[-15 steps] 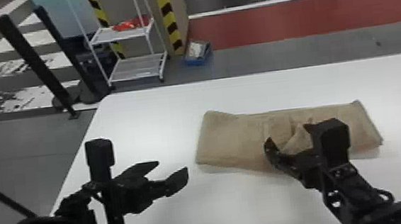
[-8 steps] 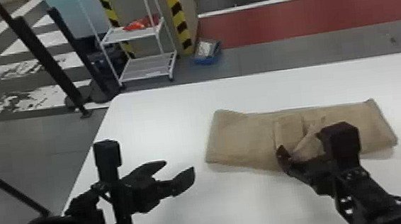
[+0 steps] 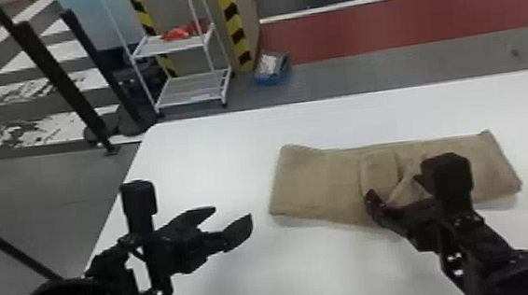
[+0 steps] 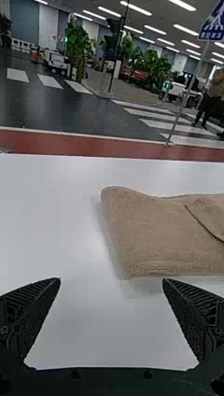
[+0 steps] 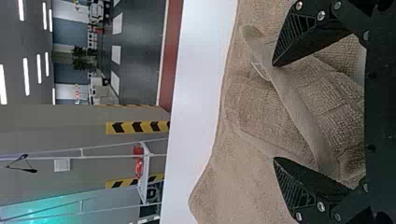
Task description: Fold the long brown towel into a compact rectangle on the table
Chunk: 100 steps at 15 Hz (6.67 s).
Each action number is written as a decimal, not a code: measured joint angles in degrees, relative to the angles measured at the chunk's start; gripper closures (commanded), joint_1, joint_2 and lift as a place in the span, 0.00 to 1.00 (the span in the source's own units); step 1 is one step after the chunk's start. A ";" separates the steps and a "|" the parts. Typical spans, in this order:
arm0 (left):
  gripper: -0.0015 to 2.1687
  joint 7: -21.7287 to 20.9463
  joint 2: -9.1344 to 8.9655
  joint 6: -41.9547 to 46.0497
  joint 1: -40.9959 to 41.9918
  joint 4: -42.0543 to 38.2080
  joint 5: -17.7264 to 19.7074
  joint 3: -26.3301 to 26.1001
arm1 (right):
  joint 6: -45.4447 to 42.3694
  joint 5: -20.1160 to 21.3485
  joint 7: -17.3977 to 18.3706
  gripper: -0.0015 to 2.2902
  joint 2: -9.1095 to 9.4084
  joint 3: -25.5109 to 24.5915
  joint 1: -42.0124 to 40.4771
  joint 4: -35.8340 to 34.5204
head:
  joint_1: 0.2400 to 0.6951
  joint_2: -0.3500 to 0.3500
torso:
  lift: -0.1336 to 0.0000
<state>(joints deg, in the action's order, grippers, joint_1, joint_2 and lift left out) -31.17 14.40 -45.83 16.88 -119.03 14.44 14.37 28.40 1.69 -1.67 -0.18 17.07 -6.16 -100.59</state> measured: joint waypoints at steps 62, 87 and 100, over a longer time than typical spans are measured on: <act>0.04 -0.73 0.65 1.27 0.25 2.40 1.47 0.93 | 11.97 12.99 -8.74 0.08 0.18 -7.41 -9.94 -16.29 | 1.00 0.75 | 0.08; 0.04 -0.74 0.88 3.62 -1.46 5.90 1.20 0.39 | 14.55 12.06 -8.78 0.87 0.17 1.37 -7.69 -15.91 | 1.00 0.89 | 0.08; 0.04 -0.90 0.90 3.86 -1.21 6.34 1.30 0.43 | 19.07 11.75 -7.21 0.87 0.18 -5.19 -8.21 -16.65 | 1.00 0.78 | 0.08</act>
<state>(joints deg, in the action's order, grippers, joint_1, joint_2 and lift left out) -32.07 15.29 -41.97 15.67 -112.68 15.73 14.80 47.46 13.44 -8.88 0.00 11.88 -14.37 -117.24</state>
